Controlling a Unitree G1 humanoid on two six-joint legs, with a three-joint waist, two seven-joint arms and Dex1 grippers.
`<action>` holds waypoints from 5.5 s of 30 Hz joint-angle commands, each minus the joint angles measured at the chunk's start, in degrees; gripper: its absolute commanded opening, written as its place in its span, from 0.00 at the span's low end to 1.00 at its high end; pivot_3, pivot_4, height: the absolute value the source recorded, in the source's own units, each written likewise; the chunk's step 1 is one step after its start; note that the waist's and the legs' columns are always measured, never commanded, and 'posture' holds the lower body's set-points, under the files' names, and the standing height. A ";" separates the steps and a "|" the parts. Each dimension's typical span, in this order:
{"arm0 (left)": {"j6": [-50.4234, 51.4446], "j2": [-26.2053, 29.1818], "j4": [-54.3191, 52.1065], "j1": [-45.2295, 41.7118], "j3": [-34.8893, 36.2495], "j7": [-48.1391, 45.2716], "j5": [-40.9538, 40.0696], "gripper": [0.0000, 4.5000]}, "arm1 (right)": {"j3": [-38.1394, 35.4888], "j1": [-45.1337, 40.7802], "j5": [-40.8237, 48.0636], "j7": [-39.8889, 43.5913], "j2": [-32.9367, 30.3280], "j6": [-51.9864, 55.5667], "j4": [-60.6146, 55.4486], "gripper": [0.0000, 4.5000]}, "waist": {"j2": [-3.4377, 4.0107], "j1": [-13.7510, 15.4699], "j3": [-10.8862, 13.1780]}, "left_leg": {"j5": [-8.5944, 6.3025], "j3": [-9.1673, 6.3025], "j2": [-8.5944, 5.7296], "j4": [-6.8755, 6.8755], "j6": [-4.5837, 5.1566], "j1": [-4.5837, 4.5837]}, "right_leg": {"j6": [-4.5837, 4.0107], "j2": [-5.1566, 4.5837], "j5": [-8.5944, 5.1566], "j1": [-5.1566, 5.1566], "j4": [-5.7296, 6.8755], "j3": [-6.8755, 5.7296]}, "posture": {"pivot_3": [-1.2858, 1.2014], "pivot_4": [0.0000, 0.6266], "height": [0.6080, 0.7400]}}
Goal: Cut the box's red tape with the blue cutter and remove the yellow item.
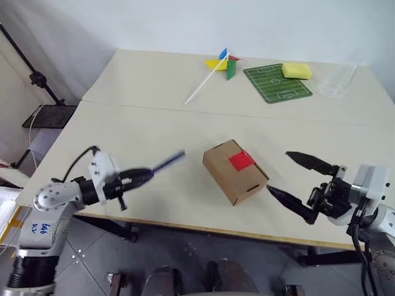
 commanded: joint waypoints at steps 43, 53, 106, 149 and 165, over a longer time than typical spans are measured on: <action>16.51 -16.87 -7.44 -18.55 -37.89 3.55 27.88 0.10 | 22.56 1.47 -24.81 -1.90 -7.57 7.98 4.05 0.00 | -0.21 -0.48 -0.04 | -0.08 -0.08 -0.07 0.28 0.36 -0.16 | 0.48 0.01 -0.04 0.02 0.01 0.07 | 0.52 0.24 1.00; 16.25 -16.81 -6.96 -18.40 -36.86 2.09 24.22 0.42 | 17.66 1.53 -24.47 -0.57 -9.03 6.21 5.50 0.00 | -0.24 -0.32 -0.06 | -0.06 -0.08 -0.07 0.28 0.34 -0.17 | 0.48 0.01 -0.04 0.01 0.03 0.07 | 0.52 0.24 1.00; 2.35 -22.29 9.27 -22.17 -37.12 9.74 26.66 0.09 | 17.81 -3.09 -22.53 -0.63 -7.99 11.14 6.09 0.00 | -0.22 0.85 -0.09 | -0.07 -0.09 -0.10 0.54 0.46 -0.18 | 0.57 -0.02 0.04 0.07 0.12 0.09 | 0.52 0.24 1.00; 13.57 -22.56 6.30 -15.39 -39.69 10.59 24.60 0.10 | 5.87 6.35 -15.63 0.87 -7.34 11.57 0.61 0.00 | -0.22 1.11 -0.27 | -0.10 -0.10 -0.11 0.50 0.51 -0.16 | 0.57 -0.05 0.04 0.16 0.01 0.09 | 0.52 0.24 1.00; 5.69 -22.42 8.68 -18.02 -39.87 10.72 26.40 0.10 | 11.06 1.89 -20.03 3.92 -11.44 10.05 4.02 0.00 | -0.23 1.12 -0.29 | -0.12 -0.11 -0.14 0.51 0.55 -0.17 | 0.58 -0.07 0.04 0.16 -0.01 0.08 | 0.52 0.24 1.00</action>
